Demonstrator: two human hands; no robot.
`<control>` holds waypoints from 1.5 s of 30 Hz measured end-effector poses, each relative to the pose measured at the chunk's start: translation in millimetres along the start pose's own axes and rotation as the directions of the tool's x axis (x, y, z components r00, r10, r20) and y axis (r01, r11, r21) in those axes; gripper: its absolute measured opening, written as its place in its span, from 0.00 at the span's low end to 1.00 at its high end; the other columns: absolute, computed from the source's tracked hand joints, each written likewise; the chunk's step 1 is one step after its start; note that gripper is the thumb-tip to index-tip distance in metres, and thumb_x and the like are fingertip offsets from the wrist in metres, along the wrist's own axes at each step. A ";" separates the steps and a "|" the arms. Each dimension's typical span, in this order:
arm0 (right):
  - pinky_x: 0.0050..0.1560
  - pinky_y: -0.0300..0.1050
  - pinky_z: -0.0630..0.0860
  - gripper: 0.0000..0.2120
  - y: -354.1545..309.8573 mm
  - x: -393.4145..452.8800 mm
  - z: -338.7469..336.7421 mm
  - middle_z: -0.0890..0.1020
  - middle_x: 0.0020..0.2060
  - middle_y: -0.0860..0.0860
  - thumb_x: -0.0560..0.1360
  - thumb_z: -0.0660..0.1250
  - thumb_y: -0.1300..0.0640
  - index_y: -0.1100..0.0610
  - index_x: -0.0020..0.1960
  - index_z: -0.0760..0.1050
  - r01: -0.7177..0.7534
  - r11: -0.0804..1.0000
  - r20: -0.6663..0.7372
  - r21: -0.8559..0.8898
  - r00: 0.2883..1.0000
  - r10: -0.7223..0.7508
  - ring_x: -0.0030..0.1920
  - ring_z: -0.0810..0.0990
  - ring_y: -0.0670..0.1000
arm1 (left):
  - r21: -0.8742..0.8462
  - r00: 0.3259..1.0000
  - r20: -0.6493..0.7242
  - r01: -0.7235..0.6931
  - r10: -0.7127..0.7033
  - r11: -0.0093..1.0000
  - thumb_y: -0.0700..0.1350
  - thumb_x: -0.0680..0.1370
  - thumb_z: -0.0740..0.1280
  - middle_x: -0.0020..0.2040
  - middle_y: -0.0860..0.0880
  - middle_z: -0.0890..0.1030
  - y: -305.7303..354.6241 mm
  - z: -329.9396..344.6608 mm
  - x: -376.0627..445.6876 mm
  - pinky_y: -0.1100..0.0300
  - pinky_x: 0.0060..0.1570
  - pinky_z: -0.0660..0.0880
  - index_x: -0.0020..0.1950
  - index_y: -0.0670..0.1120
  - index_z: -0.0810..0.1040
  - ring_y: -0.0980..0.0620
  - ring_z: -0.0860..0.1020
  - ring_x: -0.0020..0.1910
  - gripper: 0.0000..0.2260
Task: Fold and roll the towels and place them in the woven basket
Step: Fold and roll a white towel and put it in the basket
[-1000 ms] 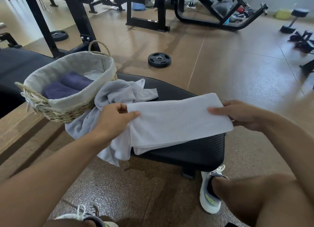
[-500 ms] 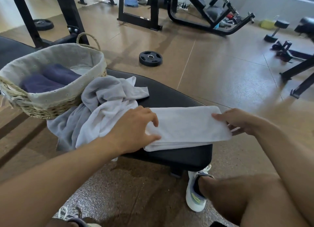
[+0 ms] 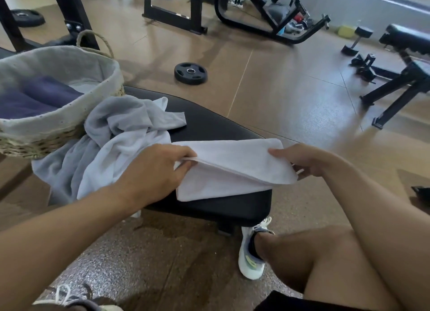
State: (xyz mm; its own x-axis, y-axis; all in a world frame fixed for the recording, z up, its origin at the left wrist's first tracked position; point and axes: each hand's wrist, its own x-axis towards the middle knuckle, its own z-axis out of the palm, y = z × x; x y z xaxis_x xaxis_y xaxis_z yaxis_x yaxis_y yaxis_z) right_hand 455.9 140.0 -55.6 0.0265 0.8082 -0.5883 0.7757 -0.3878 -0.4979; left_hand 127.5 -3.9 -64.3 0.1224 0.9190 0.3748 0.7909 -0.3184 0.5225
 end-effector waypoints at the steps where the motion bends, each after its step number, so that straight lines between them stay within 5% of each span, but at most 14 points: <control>1: 0.39 0.45 0.77 0.24 0.3 -0.2 -0.5 0.85 0.52 0.54 0.77 0.67 0.36 0.56 0.59 0.79 -0.001 1.000 -0.001 -0.002 1.000 0.001 0.42 0.82 0.54 | -0.029 0.997 -0.076 -0.019 0.017 0.999 0.47 0.77 0.72 0.44 0.57 0.86 6.1 -1.8 0.8 0.58 0.44 0.77 0.50 0.51 0.85 0.57 0.82 0.43 0.03; 3: 0.37 0.44 0.76 0.24 0.6 0.0 -0.8 0.84 0.50 0.53 0.77 0.66 0.35 0.55 0.58 0.79 -0.008 1.000 -0.005 -0.004 1.000 0.008 0.42 0.82 0.54 | 0.000 0.994 -0.087 -0.065 0.065 0.998 0.51 0.76 0.72 0.42 0.58 0.84 12.4 -2.6 -0.5 0.59 0.41 0.75 0.46 0.52 0.84 0.58 0.80 0.40 0.05; 6: 0.33 0.42 0.75 0.23 3.2 1.1 -1.2 0.84 0.47 0.51 0.77 0.67 0.35 0.55 0.57 0.79 -0.017 1.000 -0.001 -0.016 1.000 0.017 0.39 0.81 0.52 | 0.153 0.948 0.315 -0.097 0.045 0.984 0.60 0.74 0.69 0.44 0.60 0.79 5.2 5.4 -10.0 0.60 0.44 0.74 0.44 0.55 0.80 0.58 0.76 0.46 0.10; 8: 0.33 0.42 0.75 0.22 4.7 1.3 -2.4 0.84 0.47 0.51 0.76 0.69 0.37 0.55 0.55 0.80 -0.009 1.000 -0.002 -0.008 1.000 0.009 0.39 0.80 0.52 | 0.174 0.903 0.429 -0.109 0.024 0.979 0.60 0.73 0.72 0.45 0.60 0.76 -1.6 12.0 -15.0 0.61 0.46 0.72 0.43 0.56 0.77 0.59 0.73 0.50 0.10; 13: 0.36 0.46 0.78 0.21 2.0 -0.5 -5.5 0.82 0.46 0.54 0.75 0.73 0.43 0.60 0.55 0.79 0.015 0.995 -0.005 0.101 1.000 -0.015 0.37 0.80 0.54 | 0.197 0.920 0.374 -0.202 0.117 0.959 0.61 0.71 0.72 0.46 0.60 0.78 -9.0 11.4 -15.3 0.58 0.49 0.74 0.45 0.57 0.77 0.54 0.76 0.49 0.11; 16: 0.35 0.45 0.81 0.18 7.4 -4.8 -10.1 0.83 0.51 0.57 0.75 0.74 0.45 0.59 0.54 0.79 0.008 0.998 0.052 0.067 0.999 -0.012 0.39 0.82 0.55 | 0.236 0.901 0.409 -0.257 0.144 0.937 0.65 0.72 0.65 0.64 0.56 0.79 -10.2 13.7 -17.6 0.53 0.66 0.72 0.60 0.56 0.80 0.51 0.75 0.66 0.22; 18: 0.38 0.47 0.83 0.19 12.4 -8.6 -13.9 0.84 0.53 0.57 0.75 0.75 0.46 0.60 0.56 0.80 -0.007 0.997 0.087 0.071 0.996 0.001 0.41 0.84 0.56 | 0.210 0.865 0.498 -0.190 0.062 0.959 0.74 0.73 0.49 0.78 0.59 0.64 -8.3 17.9 -19.3 0.55 0.78 0.56 0.75 0.58 0.69 0.55 0.58 0.79 0.35; 20: 0.44 0.52 0.85 0.20 16.5 -12.1 -16.3 0.85 0.53 0.57 0.75 0.75 0.47 0.61 0.58 0.81 -0.027 0.996 0.123 0.082 0.992 0.017 0.44 0.85 0.57 | 0.233 0.825 0.565 -0.125 -0.030 0.964 0.76 0.70 0.30 0.80 0.60 0.47 -12.8 25.0 -21.9 0.59 0.78 0.41 0.81 0.60 0.52 0.59 0.43 0.80 0.43; 22: 0.51 0.57 0.85 0.20 20.0 -14.2 -17.7 0.85 0.51 0.57 0.75 0.75 0.49 0.63 0.59 0.81 -0.046 0.995 0.170 0.084 0.985 0.031 0.45 0.85 0.57 | 0.276 0.816 0.575 -0.120 -0.064 0.954 0.73 0.68 0.22 0.80 0.59 0.40 -18.7 30.1 -22.5 0.58 0.77 0.37 0.81 0.61 0.44 0.59 0.35 0.78 0.43; 26: 0.57 0.61 0.82 0.21 27.7 -13.3 -20.2 0.85 0.49 0.58 0.76 0.74 0.50 0.66 0.60 0.79 -0.066 0.989 0.168 0.133 0.985 0.043 0.45 0.85 0.57 | 0.233 0.788 0.602 -0.015 -0.132 0.972 0.74 0.63 0.20 0.78 0.65 0.35 -17.3 30.5 -20.3 0.60 0.74 0.32 0.79 0.65 0.41 0.64 0.29 0.75 0.45; 31: 0.56 0.60 0.83 0.18 30.2 -12.4 -20.6 0.86 0.50 0.59 0.77 0.73 0.51 0.64 0.57 0.79 -0.066 0.986 0.143 0.151 0.989 0.044 0.46 0.86 0.58 | 0.296 0.760 0.632 -0.051 -0.155 0.954 0.76 0.67 0.30 0.79 0.63 0.33 -12.4 29.0 -16.1 0.56 0.75 0.34 0.79 0.64 0.38 0.60 0.29 0.76 0.41; 36: 0.49 0.55 0.84 0.18 32.9 -9.2 -22.2 0.86 0.52 0.59 0.75 0.75 0.49 0.62 0.56 0.80 -0.070 0.985 0.151 0.157 0.988 0.047 0.47 0.87 0.57 | 0.327 0.752 0.642 -0.092 -0.150 0.940 0.80 0.54 0.21 0.77 0.62 0.30 -9.1 28.6 -19.1 0.53 0.76 0.34 0.78 0.64 0.33 0.57 0.28 0.76 0.52; 45: 0.49 0.53 0.84 0.21 30.6 -7.5 -17.0 0.86 0.51 0.56 0.75 0.75 0.47 0.62 0.59 0.81 -0.084 0.981 0.166 0.178 0.985 0.054 0.46 0.86 0.55 | 0.342 0.781 0.607 -0.093 -0.145 0.935 0.77 0.59 0.21 0.79 0.59 0.34 -4.5 28.9 -16.8 0.54 0.76 0.35 0.80 0.61 0.37 0.58 0.32 0.77 0.51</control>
State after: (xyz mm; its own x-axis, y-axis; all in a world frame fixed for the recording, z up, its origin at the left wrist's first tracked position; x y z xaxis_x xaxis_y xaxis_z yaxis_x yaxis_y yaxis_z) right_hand 490.1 129.6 -55.5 -0.0363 0.7013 -0.7119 0.6464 -0.5268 -0.5519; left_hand 139.1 -11.2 -95.0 0.3455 0.9051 -0.2480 0.9333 -0.3038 0.1916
